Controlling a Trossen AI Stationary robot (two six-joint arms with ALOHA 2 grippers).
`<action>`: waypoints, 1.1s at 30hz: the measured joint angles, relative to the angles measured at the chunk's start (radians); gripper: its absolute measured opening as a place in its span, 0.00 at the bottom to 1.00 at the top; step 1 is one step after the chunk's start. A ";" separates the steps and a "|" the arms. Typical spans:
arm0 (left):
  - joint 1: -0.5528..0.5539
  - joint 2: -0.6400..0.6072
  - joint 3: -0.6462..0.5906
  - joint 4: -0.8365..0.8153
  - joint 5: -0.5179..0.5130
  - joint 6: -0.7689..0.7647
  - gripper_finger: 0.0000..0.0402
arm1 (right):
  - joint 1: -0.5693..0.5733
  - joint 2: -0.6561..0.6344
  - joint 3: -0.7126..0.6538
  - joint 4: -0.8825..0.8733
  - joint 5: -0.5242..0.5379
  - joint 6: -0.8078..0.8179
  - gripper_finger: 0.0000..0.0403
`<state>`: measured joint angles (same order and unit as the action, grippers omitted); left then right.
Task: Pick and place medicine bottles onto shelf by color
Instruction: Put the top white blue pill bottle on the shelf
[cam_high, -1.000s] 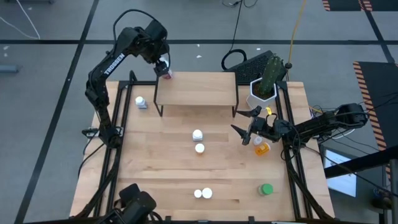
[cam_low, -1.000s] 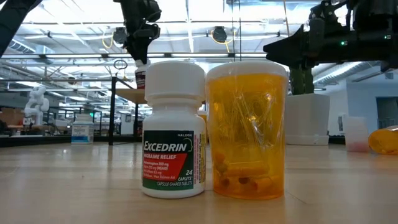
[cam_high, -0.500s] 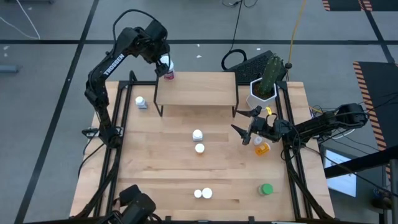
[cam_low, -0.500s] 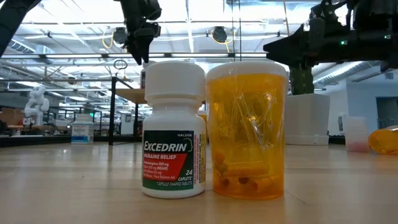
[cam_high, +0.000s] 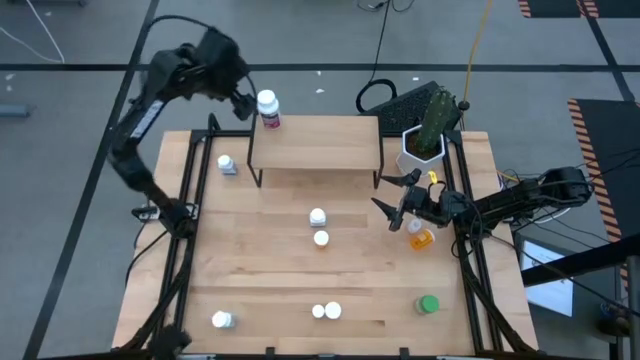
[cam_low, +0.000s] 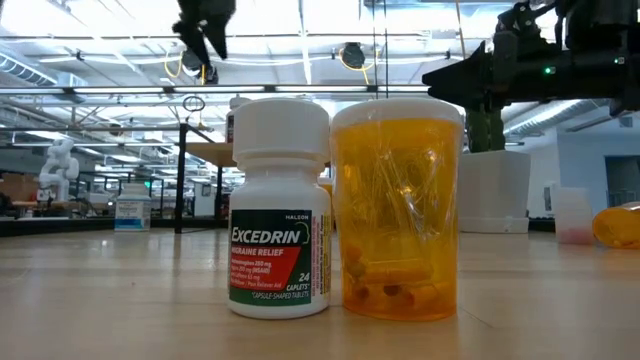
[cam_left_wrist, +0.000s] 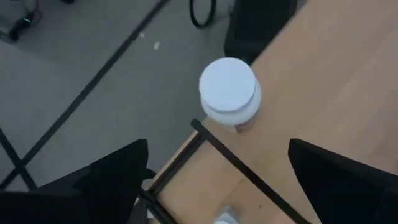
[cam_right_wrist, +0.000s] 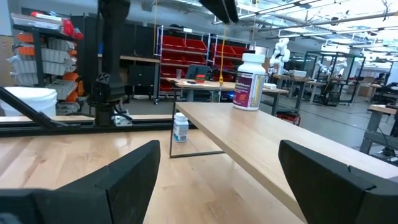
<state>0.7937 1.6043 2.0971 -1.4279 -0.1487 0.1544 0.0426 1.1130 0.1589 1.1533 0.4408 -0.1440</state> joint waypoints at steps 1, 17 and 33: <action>-0.007 -0.031 -0.031 0.010 -0.004 -0.016 0.97 | 0.000 0.000 0.000 -0.004 0.000 0.000 0.81; -0.074 -0.293 -0.668 0.040 -0.146 -0.127 0.97 | 0.000 0.000 0.000 -0.059 -0.001 0.026 0.81; 0.027 -0.289 -1.050 0.253 -0.088 -0.114 0.97 | 0.000 0.000 0.000 -0.044 -0.001 0.014 0.81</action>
<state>0.8207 1.3155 1.0470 -1.1747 -0.2367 0.0402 0.0429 1.1131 0.1589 1.1091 0.4399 -0.1301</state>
